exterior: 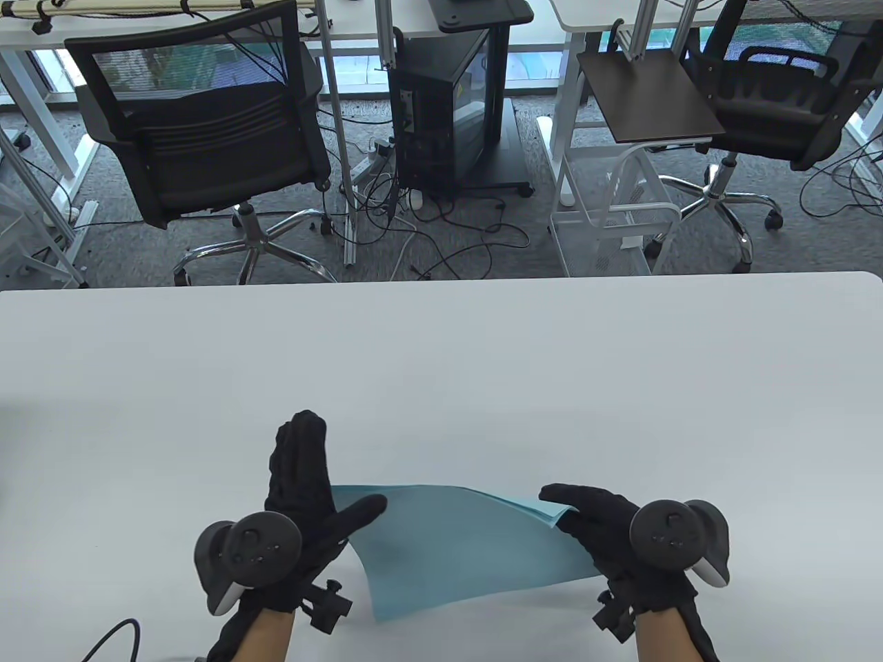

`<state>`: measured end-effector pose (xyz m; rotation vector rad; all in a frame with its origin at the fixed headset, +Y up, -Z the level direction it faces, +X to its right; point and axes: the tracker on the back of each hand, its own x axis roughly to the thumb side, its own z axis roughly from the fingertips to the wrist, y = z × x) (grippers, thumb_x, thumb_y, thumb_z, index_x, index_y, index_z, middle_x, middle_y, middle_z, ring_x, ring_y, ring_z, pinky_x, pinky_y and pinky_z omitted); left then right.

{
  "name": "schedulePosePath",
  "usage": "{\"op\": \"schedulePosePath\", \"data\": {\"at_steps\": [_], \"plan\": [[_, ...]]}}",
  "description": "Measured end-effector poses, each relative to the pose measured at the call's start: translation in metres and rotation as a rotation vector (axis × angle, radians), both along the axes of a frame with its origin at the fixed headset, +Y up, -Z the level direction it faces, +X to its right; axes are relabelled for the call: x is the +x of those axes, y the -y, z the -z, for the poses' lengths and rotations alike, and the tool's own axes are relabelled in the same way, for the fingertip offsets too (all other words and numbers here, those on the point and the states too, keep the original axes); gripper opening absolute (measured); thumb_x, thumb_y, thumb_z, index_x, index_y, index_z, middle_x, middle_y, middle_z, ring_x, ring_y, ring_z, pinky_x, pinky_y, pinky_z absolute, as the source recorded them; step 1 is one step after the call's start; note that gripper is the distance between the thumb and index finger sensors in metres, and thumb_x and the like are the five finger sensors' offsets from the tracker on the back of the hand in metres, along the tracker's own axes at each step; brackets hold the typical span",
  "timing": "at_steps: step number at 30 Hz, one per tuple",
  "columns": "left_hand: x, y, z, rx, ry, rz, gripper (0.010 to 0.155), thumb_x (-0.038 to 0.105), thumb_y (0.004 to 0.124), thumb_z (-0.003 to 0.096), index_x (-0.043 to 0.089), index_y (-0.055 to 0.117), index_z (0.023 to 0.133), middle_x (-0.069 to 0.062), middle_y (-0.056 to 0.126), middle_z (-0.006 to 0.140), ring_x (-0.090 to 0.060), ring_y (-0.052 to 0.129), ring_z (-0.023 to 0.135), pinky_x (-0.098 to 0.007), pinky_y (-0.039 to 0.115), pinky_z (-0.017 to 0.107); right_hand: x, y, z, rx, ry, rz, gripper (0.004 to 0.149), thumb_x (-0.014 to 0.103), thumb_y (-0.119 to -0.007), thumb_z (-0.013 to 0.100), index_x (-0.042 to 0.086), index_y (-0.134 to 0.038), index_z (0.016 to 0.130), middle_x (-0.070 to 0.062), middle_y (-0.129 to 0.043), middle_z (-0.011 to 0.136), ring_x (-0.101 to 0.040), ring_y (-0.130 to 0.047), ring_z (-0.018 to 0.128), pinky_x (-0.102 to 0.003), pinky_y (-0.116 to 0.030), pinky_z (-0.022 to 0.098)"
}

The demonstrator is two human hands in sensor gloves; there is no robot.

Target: Clip paper with binder clip (Right hand to clip)

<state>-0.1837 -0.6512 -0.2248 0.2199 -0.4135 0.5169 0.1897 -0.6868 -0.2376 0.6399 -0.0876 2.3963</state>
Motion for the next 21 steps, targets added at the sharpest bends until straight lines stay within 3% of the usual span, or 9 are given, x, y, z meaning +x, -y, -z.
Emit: {"op": "schedulePosePath", "data": {"at_steps": [3,5,7,8,12,17,21], "plan": [[0.025,-0.002,-0.005,-0.003,0.065,0.181,0.111,0.073,0.067,0.0472,0.009,0.011,0.119,-0.029,0.017,0.126,-0.061,0.023,0.111,-0.069,0.031,0.078,-0.008,0.0,-0.001,0.013,-0.028,-0.051,0.041,0.022,-0.077,0.056,0.009,-0.081,0.095,-0.013,-0.096,0.079,-0.034,-0.099,0.062,-0.055,-0.082,0.048],[0.036,0.001,-0.006,-0.03,0.101,0.255,0.106,0.071,0.068,0.0475,0.014,0.017,0.12,-0.022,0.027,0.129,-0.057,0.032,0.114,-0.067,0.034,0.081,-0.013,0.0,-0.002,0.018,-0.047,-0.058,0.041,0.022,-0.077,0.056,0.01,-0.081,0.095,-0.013,-0.096,0.08,-0.034,-0.098,0.064,-0.055,-0.081,0.049],[0.044,0.006,-0.007,-0.023,0.081,0.273,0.091,0.066,0.071,0.0498,0.02,0.036,0.119,-0.014,0.042,0.127,-0.047,0.051,0.113,-0.059,0.05,0.082,-0.016,0.002,-0.002,0.027,-0.053,-0.049,0.041,0.023,-0.077,0.056,0.011,-0.081,0.095,-0.012,-0.095,0.081,-0.034,-0.098,0.065,-0.055,-0.081,0.05],[0.046,0.008,-0.007,0.014,0.048,0.282,0.082,0.064,0.072,0.05,0.022,0.048,0.116,-0.008,0.058,0.122,-0.038,0.069,0.108,-0.052,0.064,0.078,-0.018,0.002,-0.002,0.027,-0.058,-0.044,0.041,0.023,-0.077,0.056,0.011,-0.081,0.095,-0.012,-0.095,0.081,-0.034,-0.098,0.065,-0.055,-0.081,0.05],[0.05,0.015,-0.005,0.043,0.07,0.311,0.04,0.048,0.075,0.0559,0.034,0.077,0.094,0.012,0.094,0.087,-0.017,0.099,0.073,-0.033,0.086,0.06,-0.018,0.006,0.0,0.021,-0.05,-0.041,0.041,0.023,-0.077,0.056,0.01,-0.08,0.095,-0.012,-0.095,0.081,-0.034,-0.098,0.065,-0.055,-0.081,0.051],[0.047,0.02,0.0,0.039,0.097,0.289,0.039,0.044,0.076,0.0549,0.032,0.079,0.092,0.009,0.095,0.083,-0.015,0.101,0.066,-0.03,0.089,0.056,-0.014,0.01,0.002,0.008,-0.007,-0.024,0.047,0.027,-0.077,0.057,0.008,-0.076,0.099,-0.017,-0.091,0.09,-0.041,-0.094,0.074,-0.059,-0.078,0.054],[0.039,0.026,0.005,0.046,0.069,0.337,0.04,0.045,0.076,0.0549,0.032,0.079,0.092,0.009,0.095,0.082,-0.015,0.101,0.066,-0.03,0.088,0.057,0.013,-0.009,-0.004,0.127,0.182,-0.054,0.056,0.029,-0.077,0.057,0.002,-0.069,0.105,-0.026,-0.082,0.099,-0.049,-0.086,0.081,-0.064,-0.073,0.057]]}}
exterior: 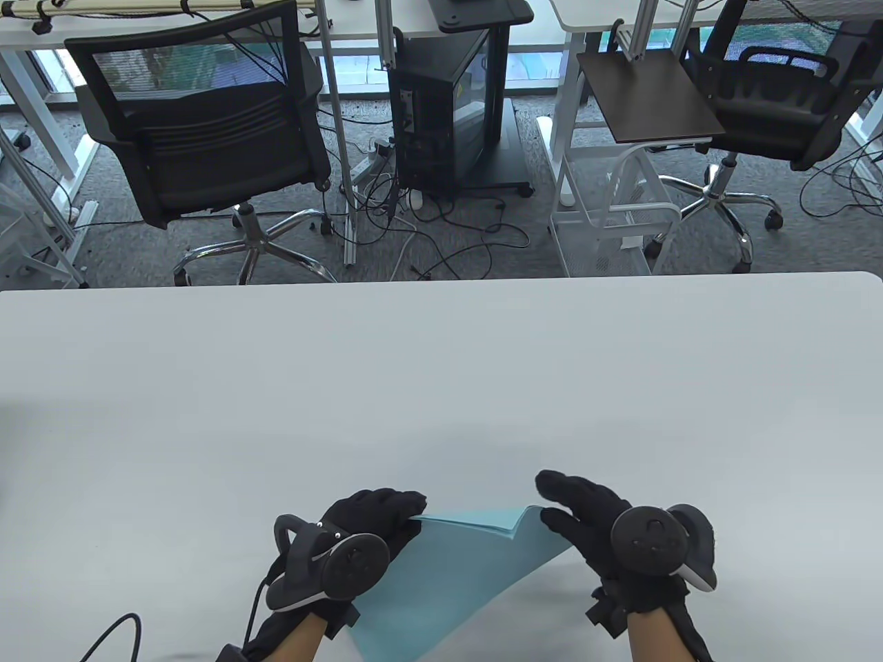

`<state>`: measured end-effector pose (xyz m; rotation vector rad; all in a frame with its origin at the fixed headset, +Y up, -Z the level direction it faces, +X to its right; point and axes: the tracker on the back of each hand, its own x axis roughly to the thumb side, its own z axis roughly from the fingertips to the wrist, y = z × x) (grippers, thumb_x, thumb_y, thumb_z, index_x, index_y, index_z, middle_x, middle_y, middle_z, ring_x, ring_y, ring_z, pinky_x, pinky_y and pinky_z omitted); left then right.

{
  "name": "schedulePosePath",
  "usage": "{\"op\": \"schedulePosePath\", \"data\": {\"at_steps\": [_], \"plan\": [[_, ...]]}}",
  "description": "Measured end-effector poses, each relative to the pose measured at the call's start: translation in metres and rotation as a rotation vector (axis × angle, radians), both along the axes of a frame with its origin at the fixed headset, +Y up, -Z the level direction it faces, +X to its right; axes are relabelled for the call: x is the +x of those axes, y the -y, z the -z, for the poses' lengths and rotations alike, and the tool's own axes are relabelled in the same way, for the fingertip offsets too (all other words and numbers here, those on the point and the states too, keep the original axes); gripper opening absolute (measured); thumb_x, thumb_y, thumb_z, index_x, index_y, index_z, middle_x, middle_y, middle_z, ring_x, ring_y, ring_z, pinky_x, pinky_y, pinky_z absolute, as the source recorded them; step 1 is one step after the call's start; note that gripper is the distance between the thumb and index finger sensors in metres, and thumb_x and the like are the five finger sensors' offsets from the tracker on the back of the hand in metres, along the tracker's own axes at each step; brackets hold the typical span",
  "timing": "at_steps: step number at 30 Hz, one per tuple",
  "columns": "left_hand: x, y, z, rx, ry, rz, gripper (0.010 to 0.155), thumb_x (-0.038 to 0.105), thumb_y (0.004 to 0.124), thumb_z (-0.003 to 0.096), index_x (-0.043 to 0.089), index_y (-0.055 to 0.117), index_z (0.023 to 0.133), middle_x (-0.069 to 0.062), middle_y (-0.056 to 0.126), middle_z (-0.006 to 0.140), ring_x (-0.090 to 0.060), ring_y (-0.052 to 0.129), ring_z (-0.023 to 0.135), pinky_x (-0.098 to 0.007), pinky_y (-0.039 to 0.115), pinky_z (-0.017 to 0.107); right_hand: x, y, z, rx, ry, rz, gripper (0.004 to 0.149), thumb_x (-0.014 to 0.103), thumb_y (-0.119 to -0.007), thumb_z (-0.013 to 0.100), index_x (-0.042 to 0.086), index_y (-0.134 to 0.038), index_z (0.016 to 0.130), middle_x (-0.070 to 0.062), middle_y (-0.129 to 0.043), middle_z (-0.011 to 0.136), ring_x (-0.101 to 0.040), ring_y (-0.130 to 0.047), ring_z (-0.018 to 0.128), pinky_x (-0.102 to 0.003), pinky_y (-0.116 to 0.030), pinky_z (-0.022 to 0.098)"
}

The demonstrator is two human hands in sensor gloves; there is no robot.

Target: Clip paper with binder clip (Right hand to clip)

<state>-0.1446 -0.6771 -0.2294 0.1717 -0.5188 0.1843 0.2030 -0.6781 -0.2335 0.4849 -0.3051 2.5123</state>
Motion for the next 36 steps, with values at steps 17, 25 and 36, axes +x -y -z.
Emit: {"op": "schedulePosePath", "data": {"at_steps": [17,25,36], "plan": [[-0.008,0.004,0.004,-0.017,-0.049,-0.014,0.041,0.046,0.076,0.0553,0.031,0.078,0.094,0.011,0.096,0.082,-0.013,0.102,0.065,-0.029,0.089,0.056,0.11,0.048,-0.002,-0.319,0.825,-0.254,0.062,0.024,-0.079,0.057,-0.017,-0.07,0.102,-0.045,-0.078,0.092,-0.062,-0.083,0.072,-0.071,-0.07,0.048],[-0.007,0.007,0.006,-0.031,-0.05,0.002,0.041,0.046,0.076,0.0554,0.031,0.078,0.094,0.011,0.095,0.082,-0.013,0.101,0.065,-0.03,0.089,0.056,0.114,0.066,0.0,-0.505,0.886,-0.312,0.049,0.026,-0.079,0.058,-0.008,-0.08,0.093,-0.041,-0.083,0.089,-0.059,-0.087,0.068,-0.069,-0.072,0.045],[-0.006,0.01,0.006,-0.041,-0.055,0.025,0.041,0.046,0.075,0.0559,0.032,0.077,0.094,0.011,0.095,0.083,-0.013,0.101,0.067,-0.031,0.088,0.057,0.117,0.072,0.001,-0.473,0.732,0.057,0.033,0.018,-0.074,0.059,0.0,-0.072,0.087,-0.07,-0.049,0.094,-0.084,-0.068,0.071,-0.081,-0.069,0.042]]}}
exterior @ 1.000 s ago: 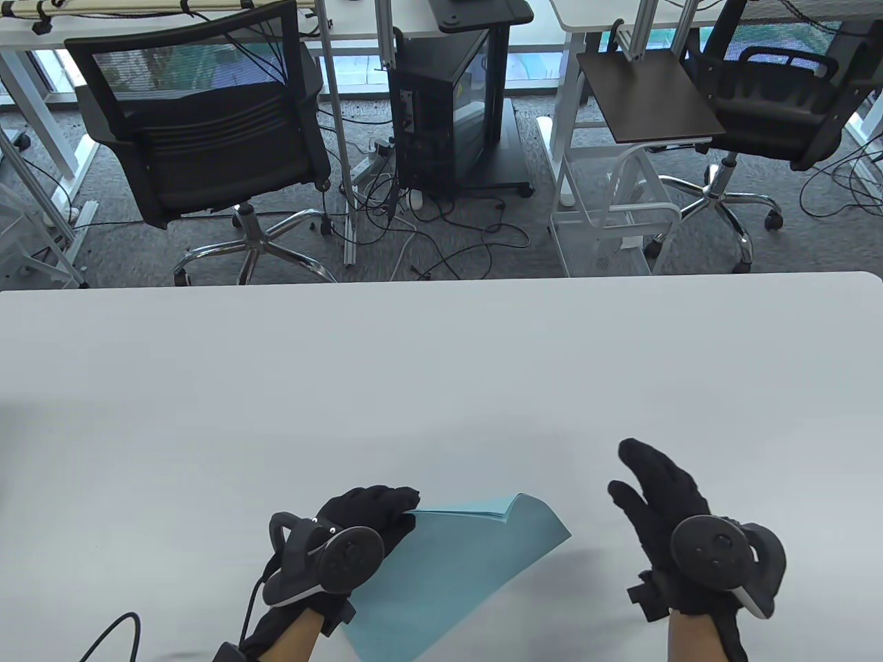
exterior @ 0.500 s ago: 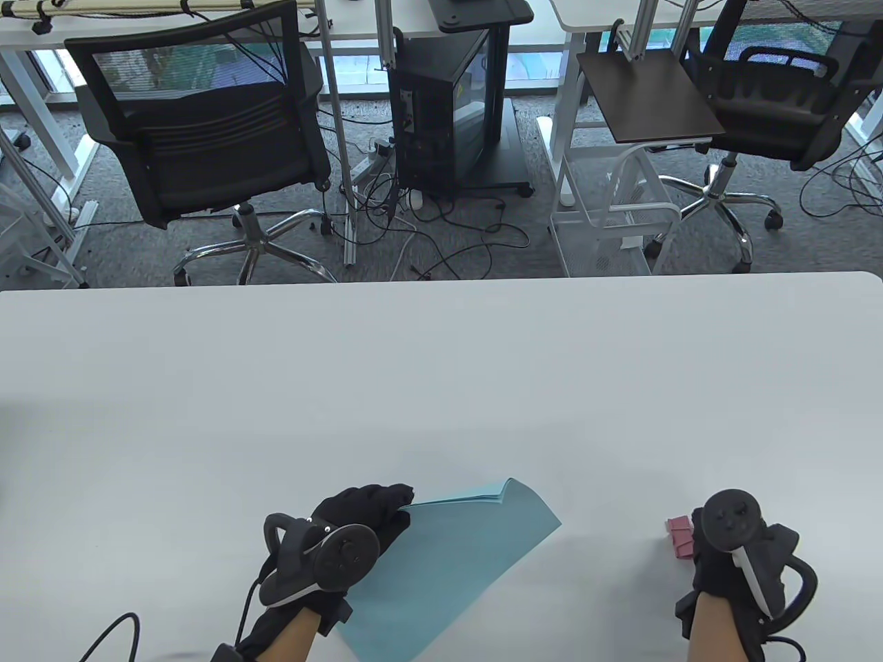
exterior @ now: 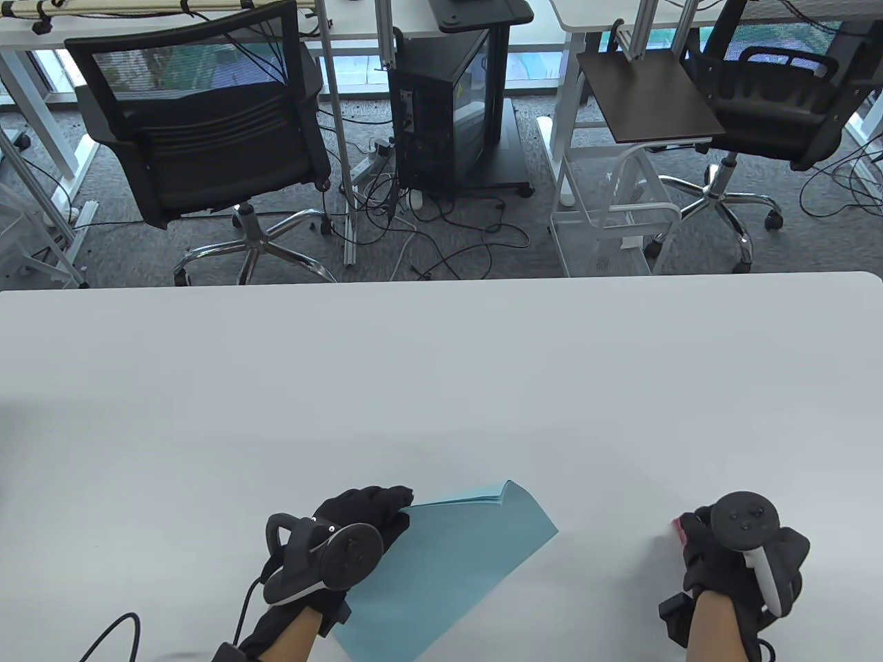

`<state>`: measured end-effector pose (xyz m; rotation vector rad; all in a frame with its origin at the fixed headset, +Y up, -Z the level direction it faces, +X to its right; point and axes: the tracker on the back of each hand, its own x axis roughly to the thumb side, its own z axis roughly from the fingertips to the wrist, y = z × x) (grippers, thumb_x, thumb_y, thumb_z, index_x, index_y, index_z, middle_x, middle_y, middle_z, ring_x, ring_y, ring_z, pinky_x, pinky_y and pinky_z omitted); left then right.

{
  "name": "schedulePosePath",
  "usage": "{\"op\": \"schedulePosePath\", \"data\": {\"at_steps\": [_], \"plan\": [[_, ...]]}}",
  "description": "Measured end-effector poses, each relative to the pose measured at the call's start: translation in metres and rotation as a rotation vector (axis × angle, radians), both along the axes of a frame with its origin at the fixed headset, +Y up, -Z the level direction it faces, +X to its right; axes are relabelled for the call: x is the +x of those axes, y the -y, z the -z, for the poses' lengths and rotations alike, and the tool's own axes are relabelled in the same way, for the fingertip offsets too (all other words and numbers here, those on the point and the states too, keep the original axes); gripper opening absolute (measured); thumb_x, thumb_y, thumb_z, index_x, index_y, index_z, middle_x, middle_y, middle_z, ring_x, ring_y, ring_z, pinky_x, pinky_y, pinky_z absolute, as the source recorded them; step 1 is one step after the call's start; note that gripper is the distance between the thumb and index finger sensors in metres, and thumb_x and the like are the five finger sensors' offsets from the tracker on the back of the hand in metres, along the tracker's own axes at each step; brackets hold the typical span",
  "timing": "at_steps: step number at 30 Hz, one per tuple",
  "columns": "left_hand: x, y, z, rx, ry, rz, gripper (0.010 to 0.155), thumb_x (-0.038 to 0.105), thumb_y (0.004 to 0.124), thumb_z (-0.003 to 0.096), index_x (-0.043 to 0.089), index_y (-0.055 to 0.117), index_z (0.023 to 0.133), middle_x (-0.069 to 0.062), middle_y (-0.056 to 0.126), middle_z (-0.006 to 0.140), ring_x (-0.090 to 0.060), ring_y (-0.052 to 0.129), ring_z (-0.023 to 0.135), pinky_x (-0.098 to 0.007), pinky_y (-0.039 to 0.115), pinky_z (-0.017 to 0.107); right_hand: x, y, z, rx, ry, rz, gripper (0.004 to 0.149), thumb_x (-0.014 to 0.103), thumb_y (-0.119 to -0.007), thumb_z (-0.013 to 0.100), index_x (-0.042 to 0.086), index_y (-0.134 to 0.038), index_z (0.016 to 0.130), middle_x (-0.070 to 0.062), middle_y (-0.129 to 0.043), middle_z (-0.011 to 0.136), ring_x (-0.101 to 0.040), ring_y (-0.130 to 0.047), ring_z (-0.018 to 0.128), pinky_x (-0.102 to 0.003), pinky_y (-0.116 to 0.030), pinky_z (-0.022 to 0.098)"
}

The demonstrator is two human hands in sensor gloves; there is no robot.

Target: Clip paper with binder clip (Right hand to clip)

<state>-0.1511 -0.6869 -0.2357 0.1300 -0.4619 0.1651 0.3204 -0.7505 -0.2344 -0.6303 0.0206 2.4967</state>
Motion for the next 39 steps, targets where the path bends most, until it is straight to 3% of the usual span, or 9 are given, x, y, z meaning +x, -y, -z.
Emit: {"op": "schedulePosePath", "data": {"at_steps": [6,8,9,11,12,17,26,29,39], "plan": [[0.0,0.001,0.001,-0.003,-0.003,0.001,0.041,0.046,0.075,0.056,0.032,0.077,0.095,0.011,0.095,0.083,-0.014,0.101,0.067,-0.031,0.088,0.058,-0.011,-0.017,0.001,0.243,-0.102,0.106,0.035,0.018,-0.076,0.057,-0.004,-0.071,0.084,-0.056,-0.062,0.094,-0.063,-0.084,0.074,-0.068,-0.077,0.046],[0.0,0.001,0.001,-0.005,-0.004,0.004,0.041,0.046,0.074,0.0561,0.032,0.077,0.095,0.011,0.095,0.083,-0.014,0.101,0.067,-0.031,0.088,0.058,-0.019,-0.027,0.001,0.354,-0.115,0.109,0.055,0.019,-0.078,0.055,-0.012,-0.057,0.095,-0.05,-0.063,0.096,-0.058,-0.084,0.076,-0.066,-0.077,0.047],[0.0,0.002,0.001,-0.005,-0.003,0.007,0.041,0.046,0.074,0.056,0.032,0.077,0.095,0.011,0.095,0.083,-0.014,0.101,0.067,-0.031,0.088,0.058,-0.021,-0.03,0.001,0.365,-0.139,0.108,0.059,0.02,-0.078,0.056,-0.013,-0.053,0.098,-0.049,-0.063,0.097,-0.057,-0.084,0.076,-0.066,-0.077,0.048],[0.001,0.002,0.001,-0.005,-0.004,0.012,0.041,0.046,0.074,0.0561,0.032,0.077,0.095,0.011,0.095,0.083,-0.014,0.101,0.067,-0.031,0.087,0.058,-0.029,-0.039,0.001,0.38,-0.228,0.136,0.086,0.02,-0.079,0.055,-0.029,-0.031,0.107,-0.047,-0.063,0.098,-0.055,-0.084,0.078,-0.065,-0.077,0.049],[0.001,0.002,0.001,-0.006,-0.004,0.013,0.041,0.046,0.074,0.0563,0.032,0.077,0.095,0.011,0.095,0.083,-0.014,0.1,0.068,-0.032,0.087,0.058,-0.031,-0.04,0.001,0.383,-0.243,0.144,0.088,0.02,-0.079,0.056,-0.031,-0.028,0.106,-0.046,-0.063,0.098,-0.055,-0.084,0.078,-0.065,-0.077,0.05],[0.002,0.003,0.001,-0.008,-0.002,0.022,0.041,0.046,0.074,0.0563,0.032,0.077,0.095,0.011,0.094,0.083,-0.014,0.1,0.068,-0.032,0.087,0.058,-0.052,-0.052,0.002,0.41,-0.339,0.141,0.079,0.017,-0.081,0.055,-0.029,-0.042,0.106,-0.045,-0.067,0.097,-0.055,-0.086,0.076,-0.066,-0.078,0.048],[0.004,0.004,0.001,-0.009,-0.001,0.038,0.041,0.046,0.074,0.0565,0.032,0.076,0.095,0.011,0.094,0.084,-0.014,0.1,0.068,-0.033,0.087,0.059,-0.093,-0.056,0.009,0.235,-0.528,0.031,0.073,0.014,-0.085,0.051,-0.029,-0.051,0.1,-0.043,-0.072,0.089,-0.054,-0.09,0.073,-0.068,-0.081,0.046],[0.004,0.005,0.001,-0.01,-0.001,0.041,0.041,0.045,0.074,0.0567,0.032,0.076,0.095,0.011,0.094,0.084,-0.015,0.099,0.069,-0.033,0.086,0.059,-0.104,-0.056,0.01,0.243,-0.547,-0.011,0.072,0.012,-0.088,0.047,-0.025,-0.054,0.098,-0.04,-0.074,0.089,-0.053,-0.091,0.073,-0.066,-0.083,0.047],[0.004,0.005,0.001,-0.01,-0.002,0.042,0.041,0.045,0.073,0.0569,0.032,0.076,0.096,0.011,0.094,0.084,-0.015,0.099,0.069,-0.034,0.086,0.06,-0.151,-0.082,-0.011,0.573,-0.568,-0.163,0.064,0.019,-0.094,0.04,0.001,-0.059,0.09,-0.013,-0.078,0.084,-0.034,-0.095,0.077,-0.053,-0.089,0.051]]}}
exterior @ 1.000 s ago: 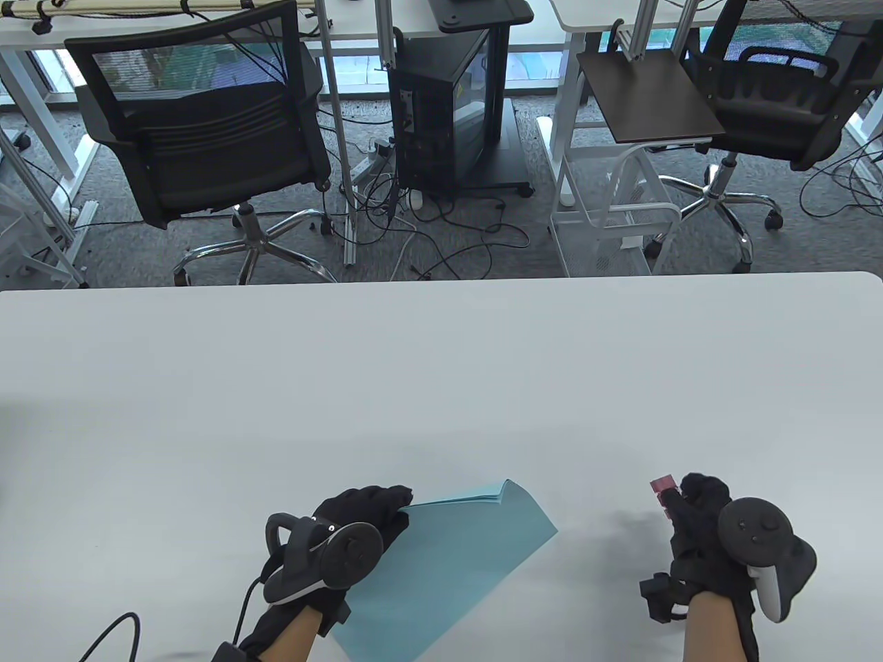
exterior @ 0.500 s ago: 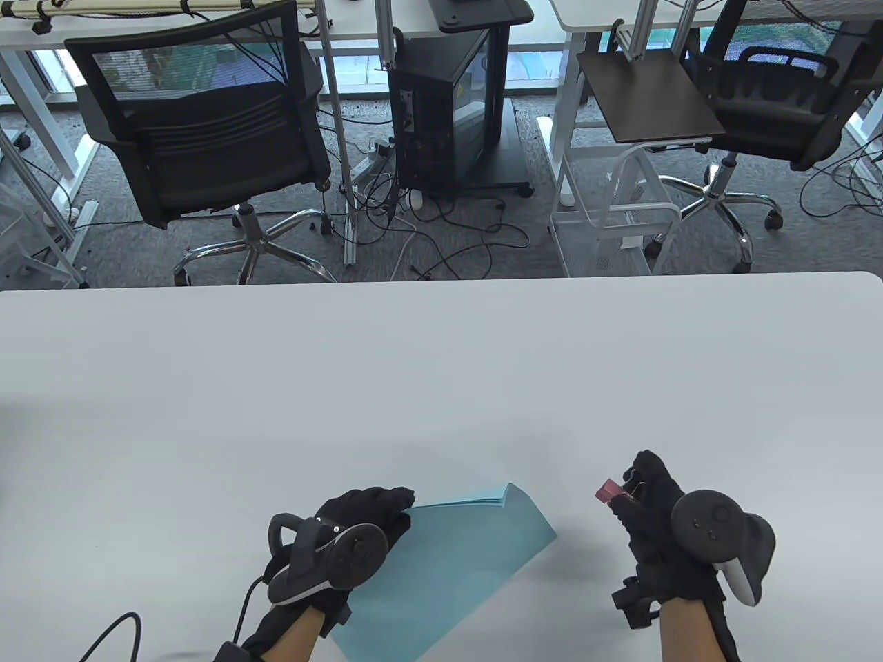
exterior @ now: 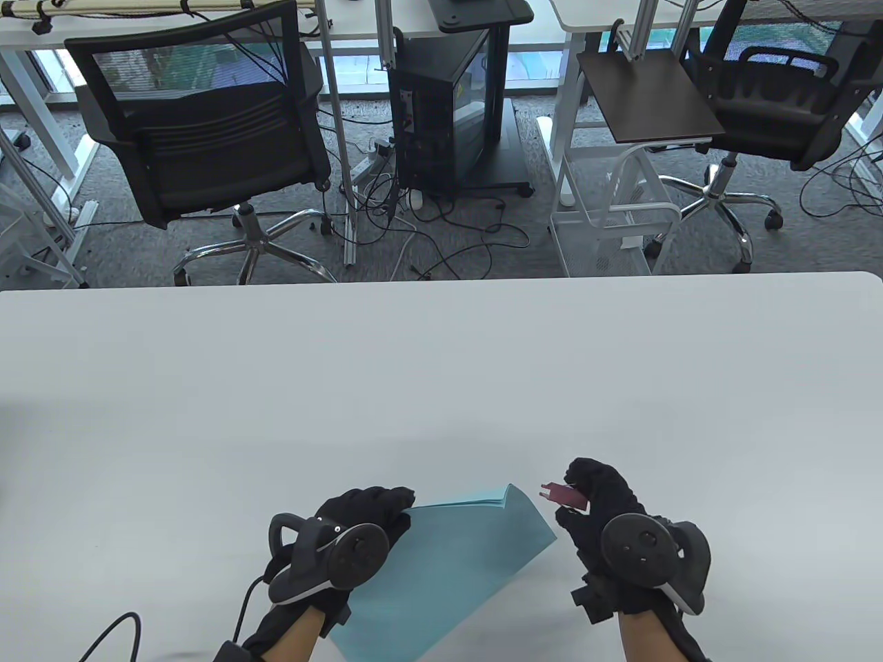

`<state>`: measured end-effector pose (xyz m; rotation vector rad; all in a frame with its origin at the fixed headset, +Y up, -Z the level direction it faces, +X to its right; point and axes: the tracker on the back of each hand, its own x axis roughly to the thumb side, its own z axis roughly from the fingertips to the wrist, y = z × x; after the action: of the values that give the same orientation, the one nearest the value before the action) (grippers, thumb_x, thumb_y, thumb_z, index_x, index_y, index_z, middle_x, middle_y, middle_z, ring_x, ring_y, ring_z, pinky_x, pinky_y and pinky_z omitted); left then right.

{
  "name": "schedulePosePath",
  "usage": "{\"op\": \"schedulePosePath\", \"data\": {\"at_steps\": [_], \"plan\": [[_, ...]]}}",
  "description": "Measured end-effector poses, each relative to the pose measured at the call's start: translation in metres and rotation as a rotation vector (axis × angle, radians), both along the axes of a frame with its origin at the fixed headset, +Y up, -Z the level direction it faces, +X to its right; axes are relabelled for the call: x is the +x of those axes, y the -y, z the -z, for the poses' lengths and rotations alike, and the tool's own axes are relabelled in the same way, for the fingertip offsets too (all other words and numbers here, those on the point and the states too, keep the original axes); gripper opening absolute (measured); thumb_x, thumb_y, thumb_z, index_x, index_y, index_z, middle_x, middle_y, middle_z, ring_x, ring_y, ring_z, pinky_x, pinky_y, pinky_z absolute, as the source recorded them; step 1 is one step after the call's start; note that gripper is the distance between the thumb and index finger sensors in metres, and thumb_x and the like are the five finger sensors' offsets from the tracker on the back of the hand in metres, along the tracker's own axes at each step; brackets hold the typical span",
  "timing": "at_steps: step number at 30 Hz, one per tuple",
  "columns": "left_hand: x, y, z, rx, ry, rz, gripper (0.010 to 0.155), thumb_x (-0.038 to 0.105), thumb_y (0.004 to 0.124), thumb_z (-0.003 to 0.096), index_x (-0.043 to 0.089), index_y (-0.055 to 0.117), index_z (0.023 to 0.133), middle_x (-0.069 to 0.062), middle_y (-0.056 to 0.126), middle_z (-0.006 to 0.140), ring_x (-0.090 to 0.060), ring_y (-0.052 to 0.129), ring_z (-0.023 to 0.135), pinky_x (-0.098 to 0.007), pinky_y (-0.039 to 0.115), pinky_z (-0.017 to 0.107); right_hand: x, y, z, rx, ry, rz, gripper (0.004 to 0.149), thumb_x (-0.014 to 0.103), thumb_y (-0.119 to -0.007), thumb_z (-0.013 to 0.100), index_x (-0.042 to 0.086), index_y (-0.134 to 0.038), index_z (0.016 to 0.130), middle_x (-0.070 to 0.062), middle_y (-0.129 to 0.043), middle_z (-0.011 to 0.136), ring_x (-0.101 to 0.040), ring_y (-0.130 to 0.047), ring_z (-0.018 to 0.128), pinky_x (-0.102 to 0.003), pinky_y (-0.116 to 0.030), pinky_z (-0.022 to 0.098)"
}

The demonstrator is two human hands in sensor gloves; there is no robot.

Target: Clip paper with binder clip (Right hand to clip)

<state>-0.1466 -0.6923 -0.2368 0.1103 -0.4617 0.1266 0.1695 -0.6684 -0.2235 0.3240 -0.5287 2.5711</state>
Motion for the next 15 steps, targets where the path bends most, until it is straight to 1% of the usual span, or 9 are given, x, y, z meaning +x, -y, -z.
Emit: {"op": "schedulePosePath", "data": {"at_steps": [4,6,11,15], "plan": [[0.0,0.0,0.0,0.004,0.0,0.0,0.041,0.045,0.073,0.0569,0.032,0.076,0.095,0.011,0.093,0.084,-0.015,0.099,0.069,-0.034,0.086,0.06,-0.015,-0.002,-0.006,0.073,-0.03,-0.037,0.061,0.021,-0.095,0.038,0.008,-0.061,0.087,-0.007,-0.08,0.082,-0.029,-0.096,0.078,-0.05,-0.089,0.051],[0.0,0.0,0.0,0.004,0.002,0.0,0.041,0.045,0.074,0.0568,0.032,0.076,0.095,0.011,0.093,0.084,-0.015,0.099,0.07,-0.034,0.086,0.06,-0.018,-0.002,-0.007,0.106,-0.021,-0.031,0.059,0.022,-0.096,0.038,0.011,-0.062,0.085,-0.005,-0.08,0.081,-0.027,-0.096,0.077,-0.049,-0.089,0.051],[0.004,-0.002,-0.003,0.012,0.017,0.038,0.04,0.044,0.074,0.0566,0.033,0.076,0.095,0.011,0.093,0.085,-0.015,0.099,0.071,-0.034,0.085,0.061,-0.022,-0.006,-0.009,0.109,-0.065,0.035,0.059,0.022,-0.096,0.037,0.013,-0.062,0.085,-0.003,-0.081,0.081,-0.027,-0.096,0.077,-0.048,-0.089,0.051],[0.007,-0.004,-0.005,0.023,0.033,0.057,0.04,0.044,0.074,0.0561,0.033,0.076,0.095,0.011,0.093,0.085,-0.015,0.098,0.071,-0.035,0.085,0.061,-0.028,-0.014,-0.011,0.123,-0.111,0.033,0.059,0.022,-0.096,0.037,0.013,-0.062,0.085,-0.003,-0.081,0.081,-0.027,-0.096,0.077,-0.048,-0.089,0.051]]}}
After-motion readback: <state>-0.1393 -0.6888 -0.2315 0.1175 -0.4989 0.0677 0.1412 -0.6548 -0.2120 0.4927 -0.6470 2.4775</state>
